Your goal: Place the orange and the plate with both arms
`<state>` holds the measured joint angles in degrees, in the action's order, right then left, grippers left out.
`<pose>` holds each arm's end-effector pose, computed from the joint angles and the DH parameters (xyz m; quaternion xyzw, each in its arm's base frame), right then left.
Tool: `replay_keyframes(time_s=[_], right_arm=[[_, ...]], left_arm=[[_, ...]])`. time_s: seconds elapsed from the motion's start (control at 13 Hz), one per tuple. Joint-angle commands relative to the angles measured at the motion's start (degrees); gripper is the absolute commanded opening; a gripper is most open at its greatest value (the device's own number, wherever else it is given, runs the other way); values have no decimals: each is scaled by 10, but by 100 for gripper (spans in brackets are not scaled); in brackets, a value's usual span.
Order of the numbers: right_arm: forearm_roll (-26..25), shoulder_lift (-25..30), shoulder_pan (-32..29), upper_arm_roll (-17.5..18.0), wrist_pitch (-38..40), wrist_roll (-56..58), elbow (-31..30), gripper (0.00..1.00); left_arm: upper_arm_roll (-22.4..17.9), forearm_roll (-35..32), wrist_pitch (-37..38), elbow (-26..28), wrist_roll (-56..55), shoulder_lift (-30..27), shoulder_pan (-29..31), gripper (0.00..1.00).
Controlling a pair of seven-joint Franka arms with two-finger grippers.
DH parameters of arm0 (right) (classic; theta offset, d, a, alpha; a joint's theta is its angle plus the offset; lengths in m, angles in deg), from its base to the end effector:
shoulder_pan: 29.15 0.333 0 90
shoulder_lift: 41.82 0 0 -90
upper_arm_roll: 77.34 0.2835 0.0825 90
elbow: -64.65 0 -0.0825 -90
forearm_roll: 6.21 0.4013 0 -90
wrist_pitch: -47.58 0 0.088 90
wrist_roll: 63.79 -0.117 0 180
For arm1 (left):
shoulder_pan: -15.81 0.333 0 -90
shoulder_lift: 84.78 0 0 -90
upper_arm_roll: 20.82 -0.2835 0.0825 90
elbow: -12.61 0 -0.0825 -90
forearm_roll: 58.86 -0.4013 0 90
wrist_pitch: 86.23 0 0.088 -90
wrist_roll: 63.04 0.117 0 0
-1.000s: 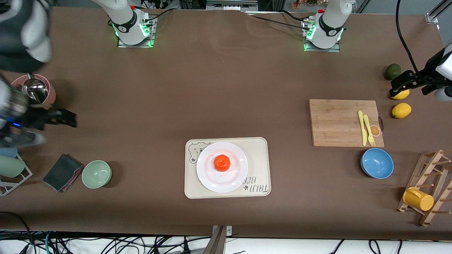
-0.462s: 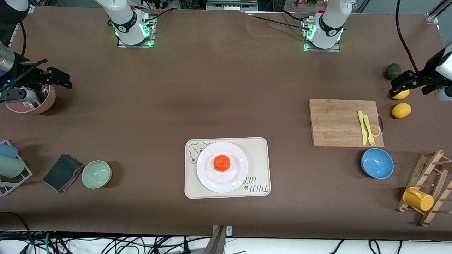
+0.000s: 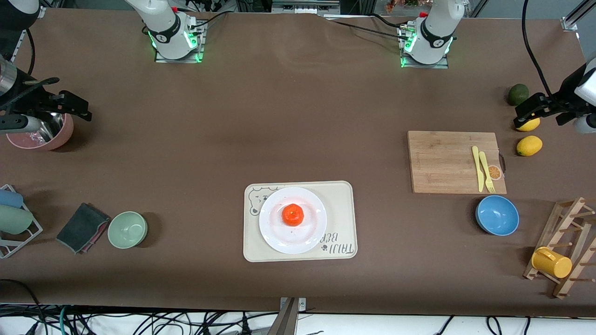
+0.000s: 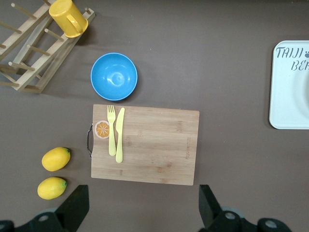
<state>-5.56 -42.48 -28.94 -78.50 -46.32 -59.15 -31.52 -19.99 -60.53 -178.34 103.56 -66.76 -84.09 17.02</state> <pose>0.5759 -0.0082 0.5284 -0.9992 -0.0317 0.0253 0.0068 0.5783 0.0072 0.5702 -0.9993 -0.0353 -0.0045 0.0144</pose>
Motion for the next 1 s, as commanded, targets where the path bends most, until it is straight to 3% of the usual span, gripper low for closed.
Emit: replay_keyframes(time_s=[0.0,0.92], right_arm=[[-8,0,-10,11,4,-3,10,100],[-21,-4,-6,13,3,-5,14,100]], left_arm=[[-1,16,2,-11,12,4,2,100],[-1,16,2,-11,12,4,1,100]])
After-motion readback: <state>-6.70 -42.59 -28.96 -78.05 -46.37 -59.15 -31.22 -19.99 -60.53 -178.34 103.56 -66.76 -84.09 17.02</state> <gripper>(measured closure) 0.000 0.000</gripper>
